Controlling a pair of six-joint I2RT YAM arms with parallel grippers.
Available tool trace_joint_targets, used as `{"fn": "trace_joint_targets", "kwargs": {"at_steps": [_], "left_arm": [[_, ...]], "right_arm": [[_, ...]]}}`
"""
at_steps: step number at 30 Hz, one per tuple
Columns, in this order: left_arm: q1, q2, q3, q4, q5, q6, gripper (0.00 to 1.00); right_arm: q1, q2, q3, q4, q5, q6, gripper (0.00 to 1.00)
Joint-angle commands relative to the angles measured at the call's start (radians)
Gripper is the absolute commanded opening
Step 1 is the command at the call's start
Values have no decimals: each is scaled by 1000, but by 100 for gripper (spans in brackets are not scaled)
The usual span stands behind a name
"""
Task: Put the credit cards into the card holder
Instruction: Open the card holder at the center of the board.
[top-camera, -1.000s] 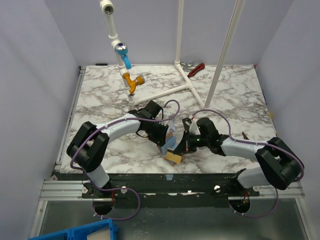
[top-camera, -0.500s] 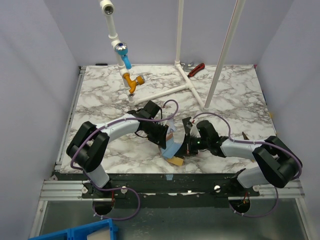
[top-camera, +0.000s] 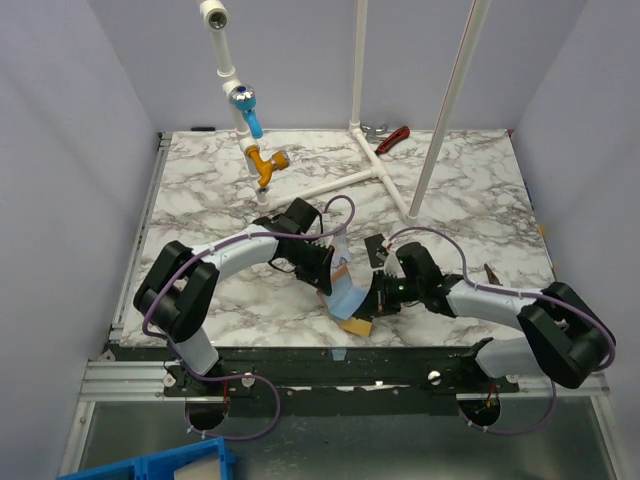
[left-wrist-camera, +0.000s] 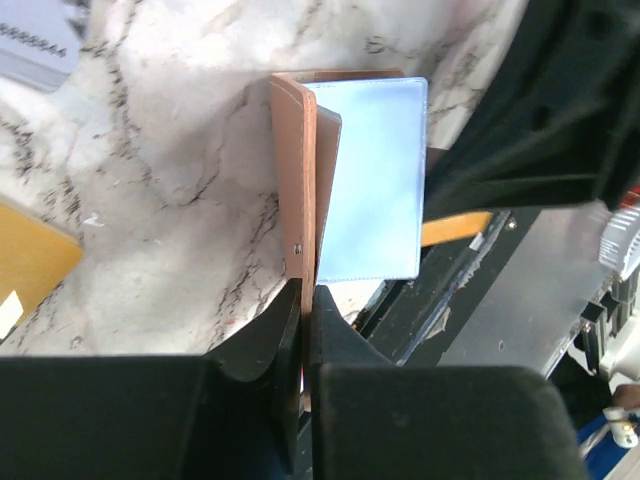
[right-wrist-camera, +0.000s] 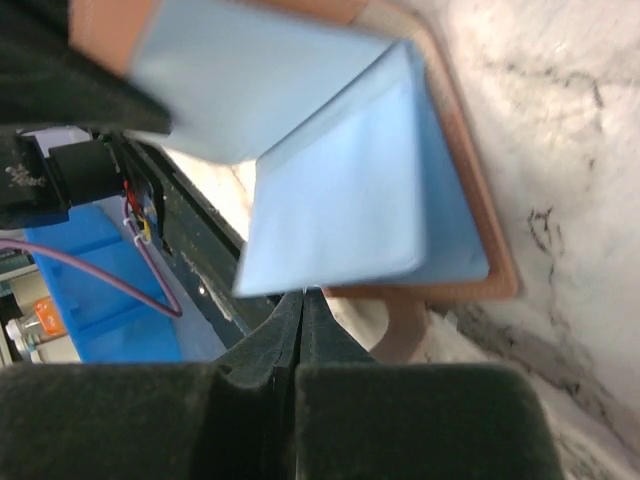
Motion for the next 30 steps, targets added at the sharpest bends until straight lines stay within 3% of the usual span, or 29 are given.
{"fn": "trace_joint_targets", "kwargs": {"at_steps": [1,10,21,30], "left_arm": [[-5,32,40,-48,-129,24,0],[-9,28,39,-52,-152,25,0],[-14,26,34,-47,-139,30,0],[-21,22,34,-49,-136,34,0]], "right_arm": [[-9,-102,-19,-179,4,-45,1],[-9,-238,-40,-244,-53,-42,1],[-9,-234,-28,-267,-68,-62,1],[-9,-142,-28,-166,-75,-47,1]]}}
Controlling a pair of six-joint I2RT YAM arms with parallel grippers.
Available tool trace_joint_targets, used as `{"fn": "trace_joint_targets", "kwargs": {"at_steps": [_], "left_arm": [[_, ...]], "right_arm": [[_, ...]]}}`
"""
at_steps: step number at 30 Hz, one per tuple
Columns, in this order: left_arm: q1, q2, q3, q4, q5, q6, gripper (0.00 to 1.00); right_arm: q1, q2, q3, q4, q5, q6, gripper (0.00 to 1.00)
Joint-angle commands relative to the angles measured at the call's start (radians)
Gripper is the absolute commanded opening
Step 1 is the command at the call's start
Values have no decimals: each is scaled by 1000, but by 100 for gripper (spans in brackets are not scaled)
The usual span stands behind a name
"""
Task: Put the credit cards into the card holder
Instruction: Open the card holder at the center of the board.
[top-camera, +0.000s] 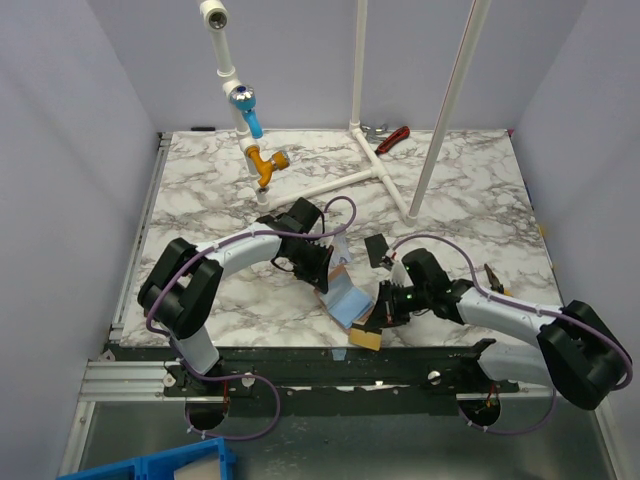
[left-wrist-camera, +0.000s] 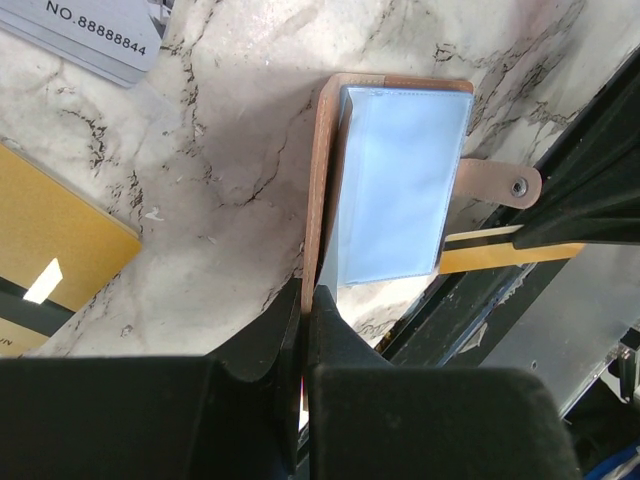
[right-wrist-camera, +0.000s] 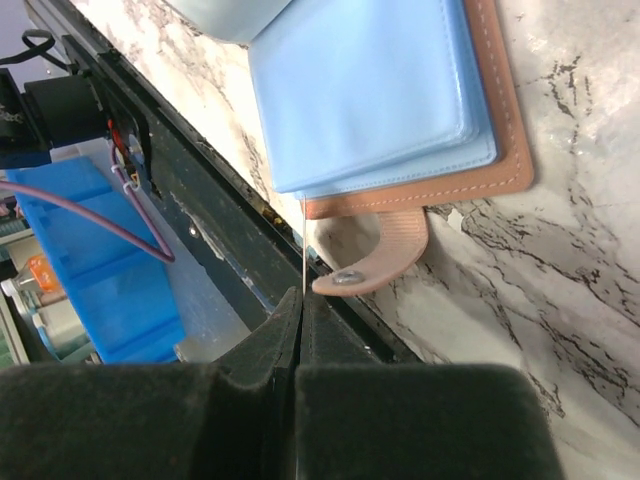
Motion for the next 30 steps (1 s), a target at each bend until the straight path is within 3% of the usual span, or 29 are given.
{"fn": "trace_joint_targets", "kwargs": {"at_steps": [1,27,30], "left_arm": [[-13,-8,5,-10,-11,16,0],[-27,-24,4,-6,16,22,0],[-30,-26,3,-4,38,21,6]], "right_arm": [[-9,41,5,63,-22,5,1],[-9,69,0,172,21,66,1],[-9,74,22,213,36,91,1]]}}
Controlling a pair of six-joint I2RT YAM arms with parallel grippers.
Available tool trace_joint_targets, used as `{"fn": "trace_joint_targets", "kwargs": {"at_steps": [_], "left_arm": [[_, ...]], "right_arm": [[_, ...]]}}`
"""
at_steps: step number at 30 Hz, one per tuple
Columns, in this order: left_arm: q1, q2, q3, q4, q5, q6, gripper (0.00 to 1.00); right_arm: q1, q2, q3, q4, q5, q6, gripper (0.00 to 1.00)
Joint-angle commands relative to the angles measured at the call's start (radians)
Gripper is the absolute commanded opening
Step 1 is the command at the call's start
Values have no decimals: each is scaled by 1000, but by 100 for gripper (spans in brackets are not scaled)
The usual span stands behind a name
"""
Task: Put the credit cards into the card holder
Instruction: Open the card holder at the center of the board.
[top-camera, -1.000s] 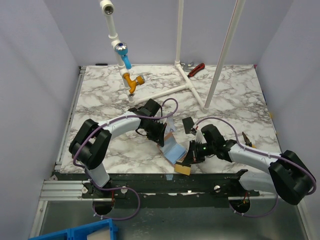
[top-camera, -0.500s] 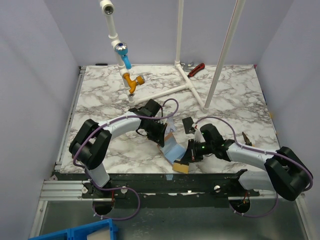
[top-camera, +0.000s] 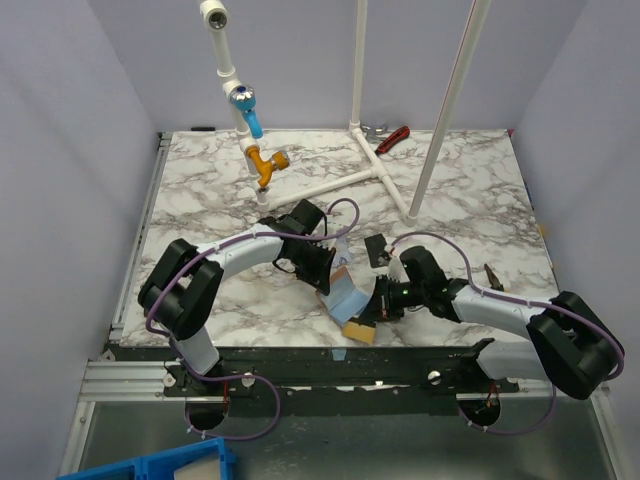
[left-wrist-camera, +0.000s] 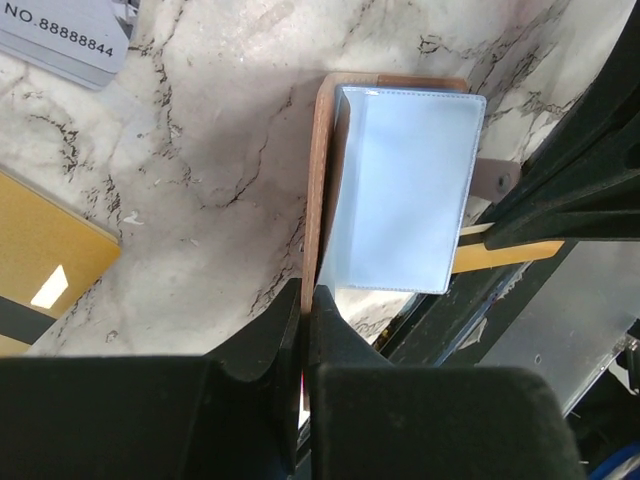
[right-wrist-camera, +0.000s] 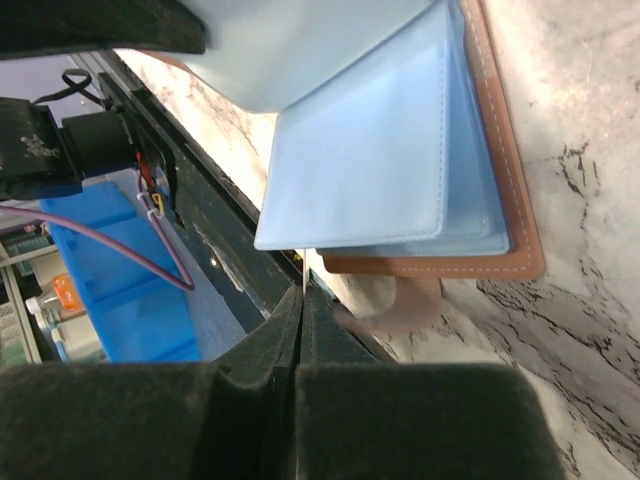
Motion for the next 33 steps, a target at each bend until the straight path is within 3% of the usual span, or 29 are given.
{"fn": "trace_joint_targets", "kwargs": {"at_steps": [1,3,8,28,33], "left_arm": [[-11,-24,2,-2,41,10,10],[-12,-30,-3,4,48,4,22],[-9,-52,-17,26,70,-11,40],[73,-55,-1,40,210,-33,44],[73,1,35,15,171,-17,43]], "right_arm": [[-9,-3,36,76,43,39,1],[-9,7,54,90,66,41,1],[-9,84,92,104,67,29,1],[-10,240,90,242,22,44,1],[-13,249,87,244,17,43,1]]}}
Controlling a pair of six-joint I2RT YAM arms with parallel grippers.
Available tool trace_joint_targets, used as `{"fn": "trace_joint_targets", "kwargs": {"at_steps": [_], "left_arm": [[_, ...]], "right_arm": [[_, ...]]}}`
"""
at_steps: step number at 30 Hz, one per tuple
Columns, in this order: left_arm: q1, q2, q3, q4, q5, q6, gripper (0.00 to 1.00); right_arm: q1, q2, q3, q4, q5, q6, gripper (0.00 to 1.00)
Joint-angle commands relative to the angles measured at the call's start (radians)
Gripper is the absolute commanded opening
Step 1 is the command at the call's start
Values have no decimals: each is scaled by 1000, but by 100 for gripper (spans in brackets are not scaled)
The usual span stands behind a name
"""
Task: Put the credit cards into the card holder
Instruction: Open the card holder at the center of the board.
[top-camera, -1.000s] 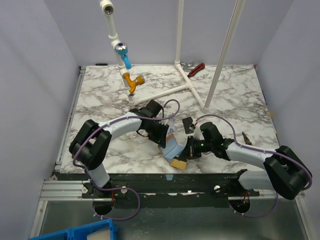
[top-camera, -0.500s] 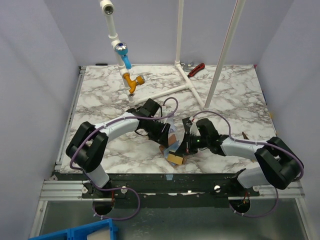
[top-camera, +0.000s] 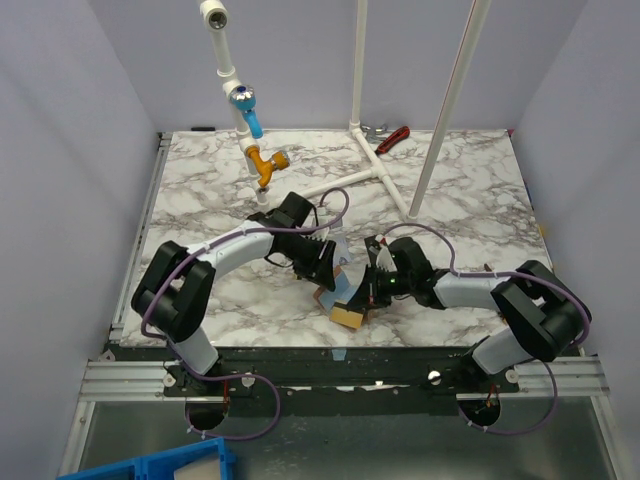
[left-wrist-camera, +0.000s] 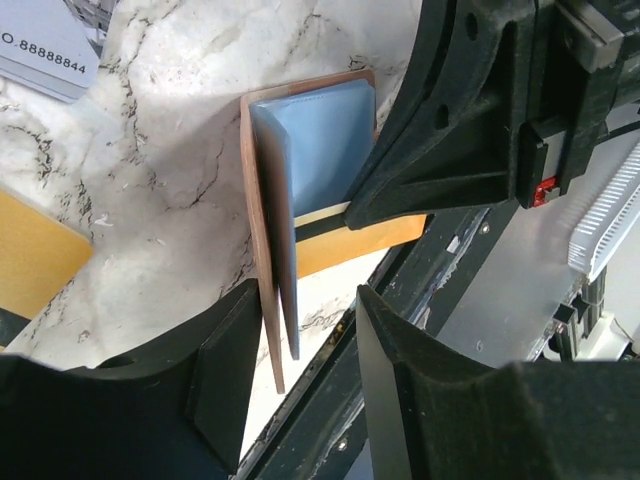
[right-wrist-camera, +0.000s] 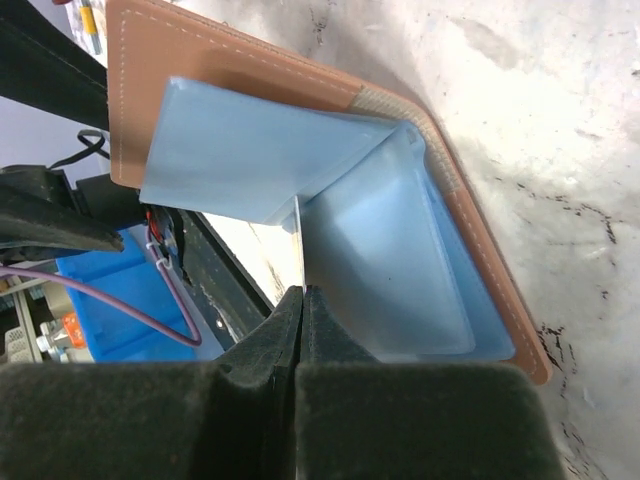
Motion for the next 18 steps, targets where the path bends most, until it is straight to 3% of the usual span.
{"fn": "trace_joint_targets", "kwargs": {"at_steps": [1,5,10,14,18], "left_arm": [[0,66,63,-24,-3,19,40],[1,147,126,-78,-77,35,30],[0,145,95,-70,-126,35,10],[-2,75,12,-32,-159,19,8],[-17,-22,-92,47,-170,-34,12]], "right_arm": [[-9,8,2,35,-11,0,1],[-10,0,-7,31,-17,-3,1],[-12,-32,-15,15,3,-4,1],[-26,-45,-14,4,16,-6,1],[-34,-34,14,-8,22,-8,1]]}}
